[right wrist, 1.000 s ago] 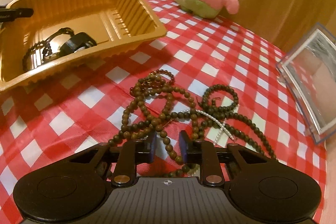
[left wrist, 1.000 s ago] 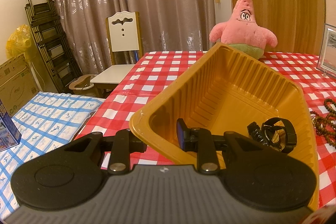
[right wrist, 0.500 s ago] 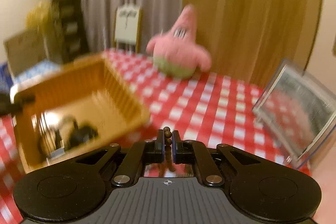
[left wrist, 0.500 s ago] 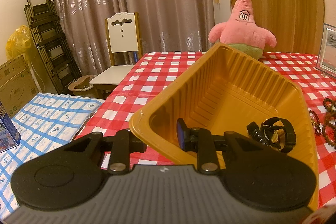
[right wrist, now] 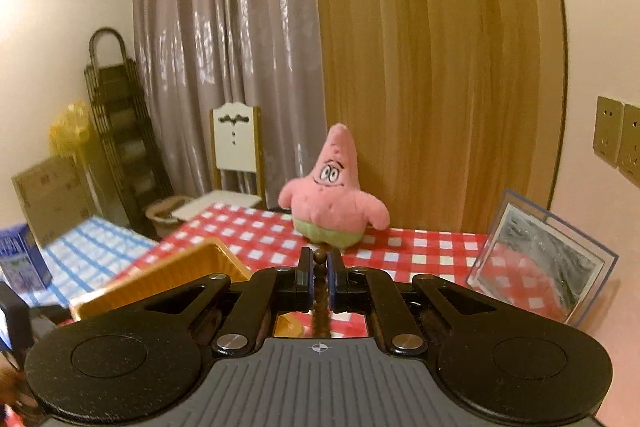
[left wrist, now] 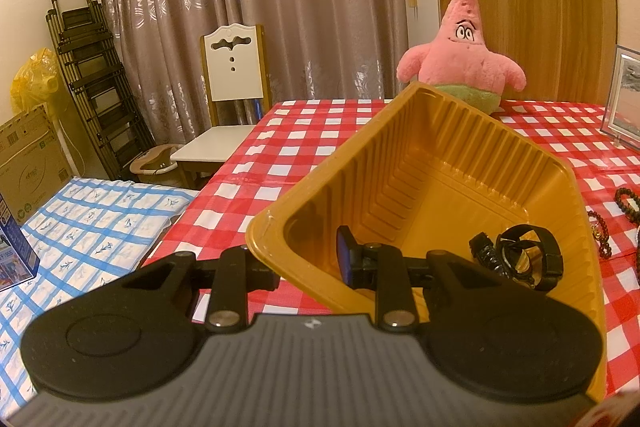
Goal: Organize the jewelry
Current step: 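Lift the brown bead strand high with the right tool, untangling it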
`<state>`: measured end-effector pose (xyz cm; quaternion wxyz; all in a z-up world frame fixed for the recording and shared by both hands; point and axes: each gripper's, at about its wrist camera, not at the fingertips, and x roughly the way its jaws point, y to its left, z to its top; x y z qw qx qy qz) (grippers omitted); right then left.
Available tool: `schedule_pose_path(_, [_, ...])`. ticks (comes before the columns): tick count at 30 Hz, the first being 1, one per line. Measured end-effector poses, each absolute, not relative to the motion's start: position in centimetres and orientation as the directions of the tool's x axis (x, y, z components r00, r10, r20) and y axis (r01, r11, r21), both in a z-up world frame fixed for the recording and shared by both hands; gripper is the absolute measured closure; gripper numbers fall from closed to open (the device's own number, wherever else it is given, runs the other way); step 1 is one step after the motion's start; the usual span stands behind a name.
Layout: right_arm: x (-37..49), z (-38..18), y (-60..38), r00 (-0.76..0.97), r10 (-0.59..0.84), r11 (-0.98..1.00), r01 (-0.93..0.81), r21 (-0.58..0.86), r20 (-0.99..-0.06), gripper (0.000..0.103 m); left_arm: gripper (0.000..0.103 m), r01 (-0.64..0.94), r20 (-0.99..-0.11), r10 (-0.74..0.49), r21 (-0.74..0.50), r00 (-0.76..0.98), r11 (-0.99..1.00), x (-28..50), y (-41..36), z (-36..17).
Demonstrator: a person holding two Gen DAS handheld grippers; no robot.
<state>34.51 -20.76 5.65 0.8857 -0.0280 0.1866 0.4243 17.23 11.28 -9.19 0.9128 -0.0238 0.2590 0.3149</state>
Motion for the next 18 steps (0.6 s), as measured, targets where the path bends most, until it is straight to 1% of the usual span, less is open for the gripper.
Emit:
schedule_pose_path(4, [34.1,6.7,-21.2,0.561,0.753,0.632,-0.762,0.141,-0.344,0.097,0.078,-0.587,-0.488,0.562,0.119,0.667,0.801,17.2,11.3,-9.2])
schedule_pose_path(11, [32.9,8.4,-20.8,0.535,0.778,0.602,-0.784,0.148,-0.33,0.097,0.078,-0.588,-0.487,0.563,0.119,0.668,0.8,17.2,11.3,-9.2])
schedule_pose_path(18, [30.9,9.9,-18.8,0.447,0.846,0.504,-0.848,0.162,-0.291,0.097,0.078,-0.587,-0.487,0.563,0.12,0.668,0.801,17.2,11.3,-9.2])
